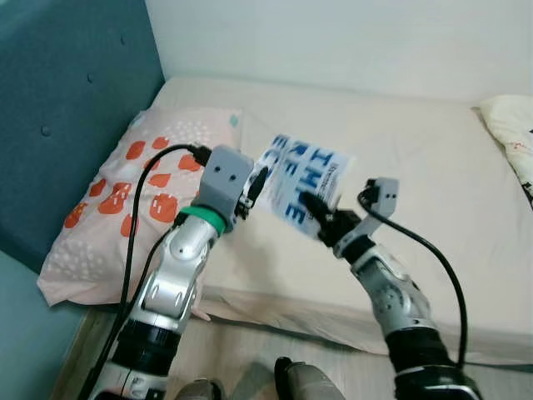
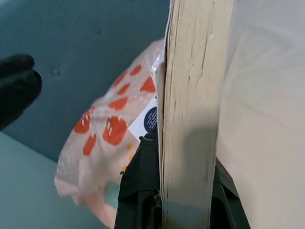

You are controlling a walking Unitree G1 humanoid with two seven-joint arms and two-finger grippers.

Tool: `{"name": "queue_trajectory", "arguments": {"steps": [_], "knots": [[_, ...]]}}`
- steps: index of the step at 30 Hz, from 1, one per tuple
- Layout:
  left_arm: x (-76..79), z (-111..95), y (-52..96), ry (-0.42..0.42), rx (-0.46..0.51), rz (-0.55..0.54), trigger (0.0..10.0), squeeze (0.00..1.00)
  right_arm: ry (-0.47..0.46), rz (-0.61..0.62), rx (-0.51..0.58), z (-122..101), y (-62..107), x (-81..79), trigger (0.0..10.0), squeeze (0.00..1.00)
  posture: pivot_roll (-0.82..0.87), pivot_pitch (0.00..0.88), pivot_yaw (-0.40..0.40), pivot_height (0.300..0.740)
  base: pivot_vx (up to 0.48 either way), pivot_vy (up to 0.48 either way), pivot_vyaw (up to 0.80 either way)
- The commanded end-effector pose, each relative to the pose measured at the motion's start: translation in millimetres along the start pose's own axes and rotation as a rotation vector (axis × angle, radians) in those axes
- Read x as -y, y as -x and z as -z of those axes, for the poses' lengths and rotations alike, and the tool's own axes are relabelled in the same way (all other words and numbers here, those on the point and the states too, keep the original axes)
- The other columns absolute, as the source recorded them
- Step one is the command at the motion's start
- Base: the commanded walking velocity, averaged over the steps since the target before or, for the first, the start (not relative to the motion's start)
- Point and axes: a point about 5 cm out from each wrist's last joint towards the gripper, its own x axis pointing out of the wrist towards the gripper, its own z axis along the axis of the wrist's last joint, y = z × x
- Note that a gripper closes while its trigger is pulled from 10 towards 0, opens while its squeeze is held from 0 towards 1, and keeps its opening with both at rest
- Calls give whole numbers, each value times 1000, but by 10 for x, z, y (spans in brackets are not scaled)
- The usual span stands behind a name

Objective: Clean up the room

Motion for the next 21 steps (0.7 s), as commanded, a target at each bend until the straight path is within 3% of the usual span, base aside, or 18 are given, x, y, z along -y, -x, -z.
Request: {"name": "queue_trajectory", "arguments": {"steps": [1,7,21], "knots": [[-16,33,33,20,-19,-8,10000,0,37,-33,37,-102,-23,-26,10000,0,-8,95,2,740,0,0,0],[-46,71,83,26,-40,-30,10000,0,29,-37,108,-231,-24,-24,10000,0,-6,102,1,715,0,0,0],[-62,41,59,29,-40,-41,10000,0,-35,-143,109,-270,-26,-107,10000,0,-13,96,-3,665,0,0,0]]}}
